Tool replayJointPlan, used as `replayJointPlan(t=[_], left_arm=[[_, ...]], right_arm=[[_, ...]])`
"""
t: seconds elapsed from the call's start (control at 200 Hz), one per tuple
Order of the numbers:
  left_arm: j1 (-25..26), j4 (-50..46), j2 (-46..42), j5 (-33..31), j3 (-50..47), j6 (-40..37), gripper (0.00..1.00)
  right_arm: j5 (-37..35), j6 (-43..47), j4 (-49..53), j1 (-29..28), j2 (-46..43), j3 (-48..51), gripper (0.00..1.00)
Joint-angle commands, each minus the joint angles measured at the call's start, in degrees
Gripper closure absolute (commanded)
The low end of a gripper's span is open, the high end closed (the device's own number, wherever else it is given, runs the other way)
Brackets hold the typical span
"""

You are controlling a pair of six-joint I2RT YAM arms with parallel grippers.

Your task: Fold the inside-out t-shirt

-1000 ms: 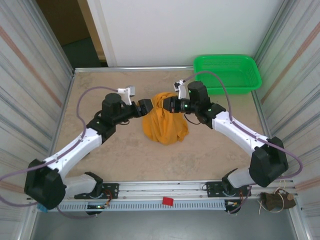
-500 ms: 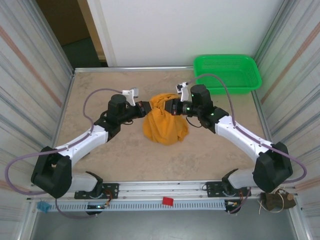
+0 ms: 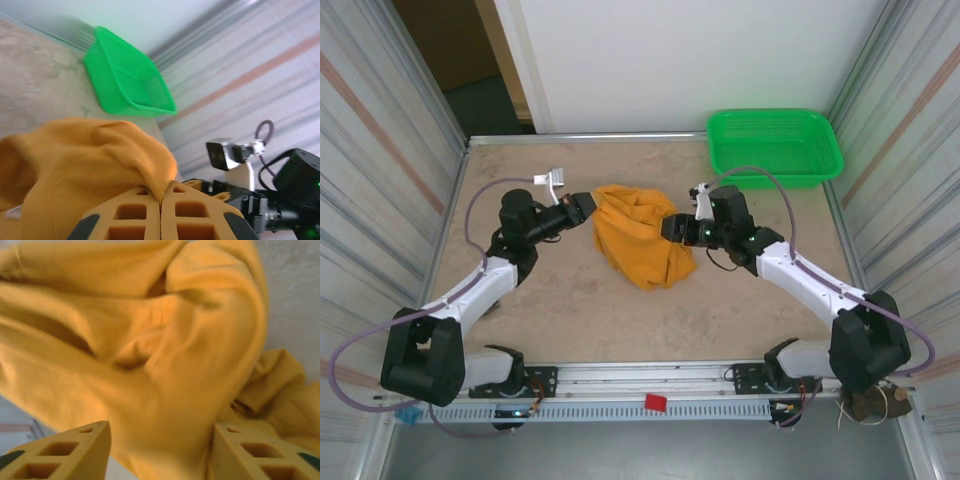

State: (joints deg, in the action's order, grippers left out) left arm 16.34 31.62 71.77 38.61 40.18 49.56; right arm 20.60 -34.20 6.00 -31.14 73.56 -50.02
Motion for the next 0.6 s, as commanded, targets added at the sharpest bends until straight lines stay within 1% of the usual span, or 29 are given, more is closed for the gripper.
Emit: replayJointPlan(t=[0.0, 0.06, 0.125, 0.321, 0.546, 0.596], left_arm=[[0.44, 4.71, -1.00, 8.16, 2.92, -0.92, 1.00], [0.44, 4.63, -1.01, 9.74, 3.23, -1.69, 1.00], [0.54, 5.59, -0.63, 11.62, 3.47, -1.75, 1.00], [1.98, 8.34, 0.89, 16.60, 4.73, -1.00, 1.00], [3.55, 8.08, 1.49, 19.03, 6.81, -1.13, 1.00], [3.61, 7.60, 1.45, 19.05, 7.05, -1.41, 1.00]], right_arm=[[-7.19, 6.31, 7.53, -3.80, -6.21, -4.67, 0.42], [-8.77, 7.79, 8.53, -5.31, -7.75, -6.28, 0.35], [-8.73, 8.84, 8.59, -6.04, -7.46, -8.26, 0.31], [-4.91, 10.01, 5.34, -5.87, -0.03, -13.90, 0.31], [4.26, 10.01, -0.39, -5.25, 11.06, -16.69, 0.32], [6.71, 9.39, -1.94, -4.88, 13.34, -16.86, 0.35]])
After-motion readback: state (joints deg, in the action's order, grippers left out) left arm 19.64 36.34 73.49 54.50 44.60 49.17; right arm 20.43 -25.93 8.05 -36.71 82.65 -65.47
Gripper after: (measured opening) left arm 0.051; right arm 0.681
